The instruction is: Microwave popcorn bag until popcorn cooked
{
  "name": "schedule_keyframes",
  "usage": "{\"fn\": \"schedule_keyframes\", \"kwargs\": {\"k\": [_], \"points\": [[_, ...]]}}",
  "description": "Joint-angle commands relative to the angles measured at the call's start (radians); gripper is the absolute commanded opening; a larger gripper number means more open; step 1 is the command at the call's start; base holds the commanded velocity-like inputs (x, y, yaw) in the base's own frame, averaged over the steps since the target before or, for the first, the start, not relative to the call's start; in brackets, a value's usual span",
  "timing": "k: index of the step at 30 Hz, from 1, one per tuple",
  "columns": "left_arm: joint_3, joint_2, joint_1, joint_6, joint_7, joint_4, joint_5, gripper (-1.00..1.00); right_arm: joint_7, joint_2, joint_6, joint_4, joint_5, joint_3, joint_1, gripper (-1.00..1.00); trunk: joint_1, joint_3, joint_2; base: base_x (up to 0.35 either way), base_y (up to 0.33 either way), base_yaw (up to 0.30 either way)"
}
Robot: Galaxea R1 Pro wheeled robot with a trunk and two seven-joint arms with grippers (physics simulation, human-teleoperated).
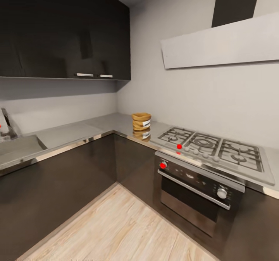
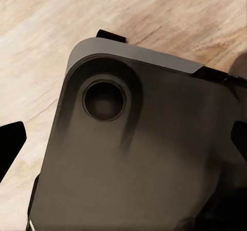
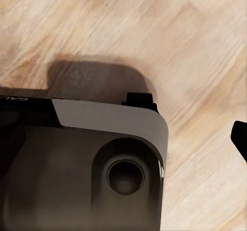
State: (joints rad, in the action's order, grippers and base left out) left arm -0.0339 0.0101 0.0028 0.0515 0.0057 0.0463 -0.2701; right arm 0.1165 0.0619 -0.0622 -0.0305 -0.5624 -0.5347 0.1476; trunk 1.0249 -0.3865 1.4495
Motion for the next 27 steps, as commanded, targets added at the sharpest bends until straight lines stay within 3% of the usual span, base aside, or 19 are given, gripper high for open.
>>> {"fn": "schedule_keyframes", "kwargs": {"k": [1, 12, 27], "points": [[-0.003, 0.0, 0.0, 0.001, 0.001, 0.001, -0.003, 1.0, 0.001, 0.001, -0.005, -0.003, -0.007, -0.008, 0.001, 1.0, 0.0, -0.001, 0.001, 0.1, 0.0, 0.284], [0.0, -0.001, 0.0, -0.009, -0.007, 0.001, -0.002, 1.0, 0.002, 0.011, -0.029, -0.002, -0.008, -0.007, 0.001, 1.0, 0.0, -0.001, 0.001, 0.283, 0.043, 0.075], [0.007, -0.001, 0.0, -0.013, -0.009, 0.001, 0.005, 1.0, 0.002, 0.01, -0.027, -0.002, -0.008, -0.004, 0.001, 1.0, 0.0, -0.001, 0.001, 0.311, 0.189, 0.0]]}}
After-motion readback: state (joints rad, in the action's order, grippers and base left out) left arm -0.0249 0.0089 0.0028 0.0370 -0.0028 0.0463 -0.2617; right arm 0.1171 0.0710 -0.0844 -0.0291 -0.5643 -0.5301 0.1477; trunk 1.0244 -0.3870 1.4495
